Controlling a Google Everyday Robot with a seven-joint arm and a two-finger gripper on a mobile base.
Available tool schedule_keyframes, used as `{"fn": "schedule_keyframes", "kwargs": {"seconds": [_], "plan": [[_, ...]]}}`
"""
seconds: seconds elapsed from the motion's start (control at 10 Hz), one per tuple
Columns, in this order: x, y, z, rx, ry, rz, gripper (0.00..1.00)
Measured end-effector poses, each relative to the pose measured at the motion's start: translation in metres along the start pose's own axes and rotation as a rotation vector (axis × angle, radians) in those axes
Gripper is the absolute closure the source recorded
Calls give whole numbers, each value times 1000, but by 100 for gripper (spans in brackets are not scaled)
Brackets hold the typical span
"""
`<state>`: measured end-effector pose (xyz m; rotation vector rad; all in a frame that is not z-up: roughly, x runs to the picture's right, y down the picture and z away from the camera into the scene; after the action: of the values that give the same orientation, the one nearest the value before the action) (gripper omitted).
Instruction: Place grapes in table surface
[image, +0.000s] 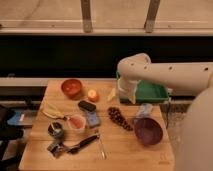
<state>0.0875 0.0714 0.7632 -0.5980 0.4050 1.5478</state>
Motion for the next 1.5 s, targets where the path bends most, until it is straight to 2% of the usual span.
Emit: {"fn": "schedule_keyframes", "kwargs": {"seconds": [0.3, 0.5, 0.7, 0.8, 0.9, 1.0, 1.1, 1.4, 1.5], "plan": [[6, 6, 67, -17, 131, -30, 20], [15, 9, 105, -13, 217, -46, 20], [20, 15, 127, -2, 271, -57, 20], [23, 15, 135, 15, 290, -56, 24], [25, 14, 143, 45, 300, -56, 34], [26, 13, 144, 60, 298, -54, 41], [27, 6, 143, 88, 296, -42, 55], [25, -8, 139, 121, 292, -19, 85], [20, -10, 133, 121, 277, -12, 95]]}}
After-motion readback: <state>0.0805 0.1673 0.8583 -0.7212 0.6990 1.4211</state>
